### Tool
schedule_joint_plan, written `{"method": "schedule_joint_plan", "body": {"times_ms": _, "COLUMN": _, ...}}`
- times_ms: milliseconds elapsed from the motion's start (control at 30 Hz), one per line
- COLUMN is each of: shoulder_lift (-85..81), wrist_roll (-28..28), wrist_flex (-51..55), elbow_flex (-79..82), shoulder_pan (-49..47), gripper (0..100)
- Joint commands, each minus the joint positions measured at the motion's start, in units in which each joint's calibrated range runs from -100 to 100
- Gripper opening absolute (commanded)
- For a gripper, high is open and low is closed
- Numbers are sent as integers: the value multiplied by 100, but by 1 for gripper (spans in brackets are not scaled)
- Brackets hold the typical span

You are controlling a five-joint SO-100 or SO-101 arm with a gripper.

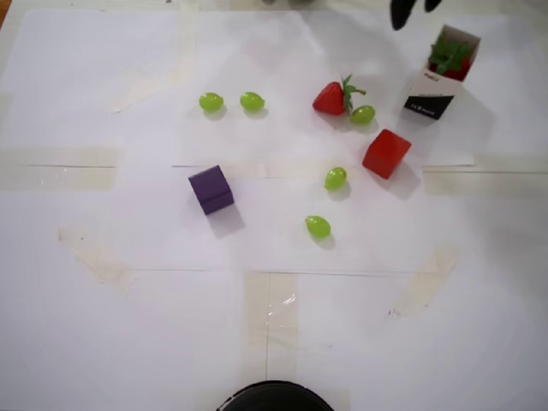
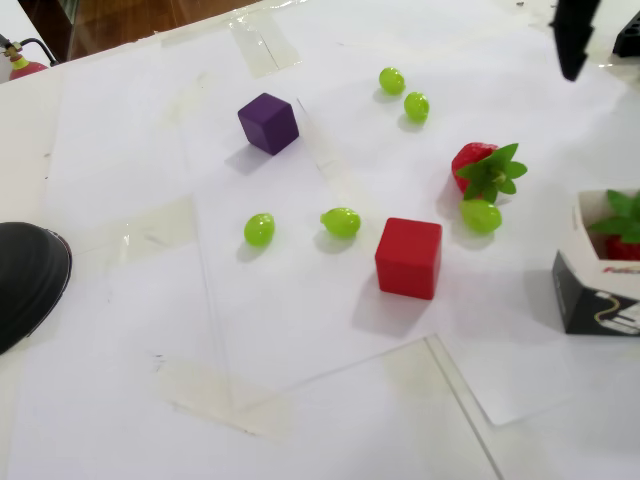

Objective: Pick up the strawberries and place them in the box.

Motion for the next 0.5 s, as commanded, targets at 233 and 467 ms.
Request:
{"method": "schedule_joint_plan", "body": {"times_ms": 233, "shoulder_lift": -814, "wrist_roll": 654, "wrist_flex": -1378, "elbow_flex": 2437, "shoulder_pan": 841, "gripper": 22}}
{"method": "schedule_joint_plan", "body": {"times_ms": 467, "shoulder_lift": -710, "wrist_roll": 747, "wrist_flex": -2301, "elbow_flex": 3118, "shoulder_pan": 870, "gripper": 25}}
